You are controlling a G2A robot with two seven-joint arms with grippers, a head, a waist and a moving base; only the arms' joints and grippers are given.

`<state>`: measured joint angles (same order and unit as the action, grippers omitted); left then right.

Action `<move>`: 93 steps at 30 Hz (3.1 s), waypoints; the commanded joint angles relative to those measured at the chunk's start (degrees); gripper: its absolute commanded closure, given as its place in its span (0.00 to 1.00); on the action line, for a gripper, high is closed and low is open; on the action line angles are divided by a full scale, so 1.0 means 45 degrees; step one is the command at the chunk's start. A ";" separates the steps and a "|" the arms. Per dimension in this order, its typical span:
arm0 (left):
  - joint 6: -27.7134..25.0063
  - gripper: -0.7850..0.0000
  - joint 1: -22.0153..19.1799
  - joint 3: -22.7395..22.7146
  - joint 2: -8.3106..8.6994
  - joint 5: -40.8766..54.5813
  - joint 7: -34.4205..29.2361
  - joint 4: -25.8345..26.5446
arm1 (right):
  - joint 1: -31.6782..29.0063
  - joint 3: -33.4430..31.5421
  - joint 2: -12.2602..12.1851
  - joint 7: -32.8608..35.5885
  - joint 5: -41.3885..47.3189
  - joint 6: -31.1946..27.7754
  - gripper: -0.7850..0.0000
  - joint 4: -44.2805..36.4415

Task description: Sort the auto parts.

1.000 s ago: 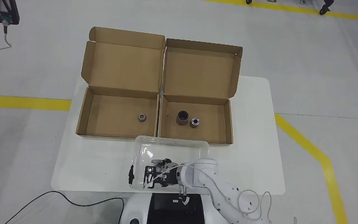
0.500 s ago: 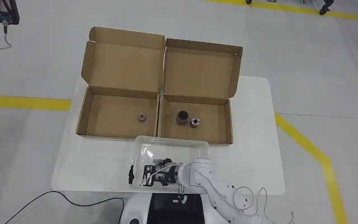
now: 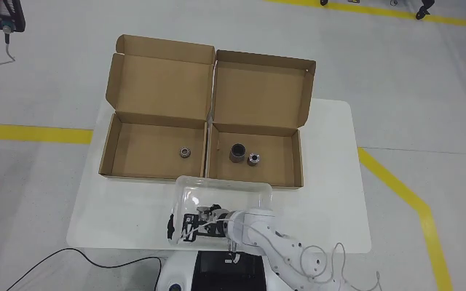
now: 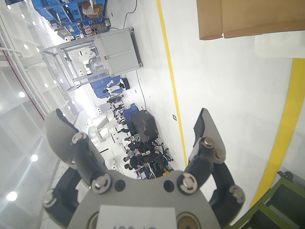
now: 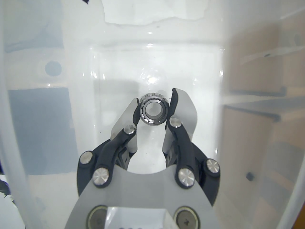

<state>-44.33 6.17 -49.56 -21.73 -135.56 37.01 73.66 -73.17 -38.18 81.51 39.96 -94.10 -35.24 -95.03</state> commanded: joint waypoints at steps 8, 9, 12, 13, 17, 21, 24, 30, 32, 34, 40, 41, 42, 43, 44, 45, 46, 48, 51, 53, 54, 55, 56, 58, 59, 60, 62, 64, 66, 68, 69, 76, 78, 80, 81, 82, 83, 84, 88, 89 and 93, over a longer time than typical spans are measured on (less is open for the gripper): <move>0.0000 0.00 0.0000 0.0000 0.0000 0.0000 0.0000 0.0000 | -0.0743 -0.0772 -0.0364 -0.2025 0.0109 0.0046 1.00 -0.0799; 0.0000 0.00 0.0000 0.0000 0.0000 0.0000 0.0000 0.0000 | -0.0831 -0.0871 -0.0407 -0.2359 0.0151 0.0034 1.00 -0.0866; 0.0000 0.00 0.0000 0.0000 0.0000 0.0000 0.0000 0.0000 | -0.1058 -0.1102 -0.0524 -0.3594 0.0317 -0.0102 1.00 -0.1124; 0.0000 0.00 0.0000 0.0000 0.0000 0.0000 0.0000 0.0000 | -0.1121 -0.1179 -0.0560 -0.3992 0.0378 -0.0145 1.00 -0.1166; 0.0000 0.00 0.0000 0.0000 0.0000 0.0000 0.0000 0.0000 | -0.1284 -0.1441 -0.0679 -0.5272 0.0498 -0.0157 1.00 -0.1387; 0.0000 0.00 0.0000 0.0000 0.0000 0.0000 0.0000 0.0000 | -0.1161 -0.1626 -0.0748 -0.6870 0.0663 -0.0300 1.00 -0.1465; 0.0000 0.00 0.0000 0.0000 0.0000 0.0000 0.0000 0.0000 | -0.0816 -0.1695 -0.0737 -0.7804 0.0795 -0.0273 1.00 -0.1462; 0.0000 0.00 0.0000 0.0000 0.0000 0.0000 0.0000 0.0000 | 0.0450 -0.1663 -0.0565 -0.9439 0.1848 -0.0656 1.00 -0.0719; 0.0000 0.00 0.0000 0.0000 0.0000 0.0000 0.0000 0.0000 | 0.0958 -0.1609 -0.0483 -1.0062 0.2202 -0.0839 1.00 -0.0237; 0.0000 0.00 0.0000 0.0000 0.0000 0.0000 0.0000 0.0000 | 0.1394 -0.1566 -0.0401 -1.0616 0.2461 -0.0846 1.00 0.0116; 0.0000 0.00 0.0000 0.0000 0.0000 0.0000 0.0000 0.0000 | 0.2488 -0.1673 -0.0220 -1.2247 0.2845 -0.0639 1.00 0.0605; 0.0000 0.00 0.0000 0.0000 0.0000 0.0000 0.0000 0.0000 | 0.2661 -0.1696 -0.0193 -1.2377 0.2817 -0.0528 1.00 0.0566; 0.0000 0.00 0.0000 0.0000 0.0000 0.0000 0.0000 0.0000 | 0.2808 -0.1711 -0.0165 -1.2559 0.2810 -0.0424 1.00 0.0494; 0.0000 0.00 0.0000 0.0000 0.0000 0.0000 0.0000 0.0000 | 0.2937 -0.1738 -0.0140 -1.2757 0.2799 -0.0289 1.00 0.0451; 0.0000 0.00 0.0000 0.0000 0.0000 0.0000 0.0000 0.0000 | 0.3062 -0.1755 -0.0118 -1.2895 0.2737 -0.0165 1.00 0.0428; 0.0000 0.00 0.0000 0.0000 0.0000 0.0000 0.0000 0.0000 | 0.3177 -0.1758 -0.0094 -1.3028 0.2719 -0.0075 1.00 0.0407; 0.0000 0.00 0.0000 0.0000 0.0000 0.0000 0.0000 0.0000 | 0.3278 -0.1752 -0.0067 -1.3209 0.2747 0.0003 1.00 0.0396; 0.0000 0.00 0.0000 0.0000 0.0000 0.0000 0.0000 0.0000 | 0.3489 -0.1732 -0.0010 -1.3527 0.2797 0.0143 1.00 0.0406; 0.0000 0.00 0.0000 0.0000 0.0000 0.0000 0.0000 0.0000 | 0.3709 -0.1642 0.0079 -1.4205 0.2803 0.0399 1.00 0.0474; 0.0000 0.00 0.0000 0.0000 0.0000 0.0000 0.0000 0.0000 | 0.3837 -0.1586 0.0134 -1.4761 0.2744 0.0575 1.00 0.0541; 0.0000 0.00 0.0000 0.0000 0.0000 0.0000 0.0000 0.0000 | 0.3872 -0.1548 0.0159 -1.5039 0.2682 0.0676 1.00 0.0583; 0.0000 0.00 0.0000 0.0000 0.0000 0.0000 0.0000 0.0000 | 0.3888 -0.1506 0.0182 -1.5284 0.2602 0.0796 1.00 0.0603; 0.0000 0.00 0.0000 0.0000 0.0000 0.0000 0.0000 0.0000 | 0.3874 -0.1450 0.0203 -1.5448 0.2505 0.0940 1.00 0.0616; 0.0000 0.00 0.0000 0.0000 0.0000 0.0000 0.0000 0.0000 | 0.3863 -0.1350 0.0239 -1.5651 0.2359 0.1117 1.00 0.0585; 0.0000 0.00 0.0000 0.0000 0.0000 0.0000 0.0000 0.0000 | 0.3853 -0.1323 0.0249 -1.5667 0.2264 0.1208 1.00 0.0575; 0.0000 0.00 0.0000 0.0000 0.0000 0.0000 0.0000 0.0000 | 0.3839 -0.1318 0.0259 -1.5700 0.2206 0.1310 1.00 0.0544; 0.0000 0.00 0.0000 0.0000 0.0000 0.0000 0.0000 0.0000 | 0.3777 -0.1346 0.0271 -1.5842 0.2160 0.1497 1.00 0.0553; 0.0000 0.00 0.0000 0.0000 0.0000 0.0000 0.0000 0.0000 | 0.3703 -0.1392 0.0283 -1.6056 0.2180 0.1673 1.00 0.0615; 0.0000 0.00 0.0000 0.0000 0.0000 0.0000 0.0000 0.0000 | 0.3640 -0.1497 0.0290 -1.6370 0.2241 0.1842 1.00 0.0769; 0.0000 0.00 0.0000 0.0000 0.0000 0.0000 0.0000 0.0000 | 0.3597 -0.1577 0.0283 -1.6638 0.2148 0.1912 1.00 0.0885; 0.0000 0.00 0.0000 0.0000 0.0000 0.0000 0.0000 0.0000 | 0.3563 -0.1637 0.0270 -1.6711 0.2049 0.1971 1.00 0.0891; 0.0000 0.00 0.0000 0.0000 0.0000 0.0000 0.0000 0.0000 | 0.2993 -0.2038 0.0126 -1.5858 0.1579 0.2174 1.00 0.0468; 0.0000 0.00 0.0000 0.0000 0.0000 0.0000 0.0000 0.0000 | 0.2977 -0.2008 0.0127 -1.5253 0.1725 0.1952 1.00 0.0345; 0.0000 0.00 0.0000 0.0000 0.0000 0.0000 0.0000 0.0000 | 0.3120 -0.1964 0.0159 -1.4887 0.1933 0.1755 1.00 0.0492; 0.0000 0.00 0.0000 0.0000 0.0000 0.0000 0.0000 0.0000 | 0.3227 -0.1920 0.0184 -1.4610 0.1990 0.1708 1.00 0.0613; 0.0000 0.00 0.0000 0.0000 0.0000 0.0000 0.0000 0.0000 | 0.3333 -0.1864 0.0215 -1.4414 0.2125 0.1632 1.00 0.0732; 0.0000 0.00 0.0000 0.0000 0.0000 0.0000 0.0000 0.0000 | 0.3451 -0.1803 0.0249 -1.4233 0.2259 0.1539 1.00 0.0909; 0.0000 0.00 0.0000 0.0000 0.0000 0.0000 0.0000 0.0000 | 0.3598 -0.1755 0.0279 -1.3958 0.2331 0.1449 1.00 0.1141; 0.0000 0.00 0.0000 0.0000 0.0000 0.0000 0.0000 0.0000 | 0.4186 -0.1525 0.0452 -1.2890 0.2933 0.1247 1.00 0.2089; 0.0000 0.00 0.0000 0.0000 0.0000 0.0000 0.0000 0.0000 | 0.4341 -0.1456 0.0512 -1.2863 0.3215 0.1149 1.00 0.2422; 0.0000 0.00 0.0000 0.0000 0.0000 0.0000 0.0000 0.0000 | 0.5069 -0.1087 0.0792 -1.2685 0.3980 0.0940 1.00 0.3922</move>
<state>-44.33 6.17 -49.56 -21.73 -135.56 37.01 73.66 -50.99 -43.45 84.83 -17.27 -76.80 -30.93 -78.78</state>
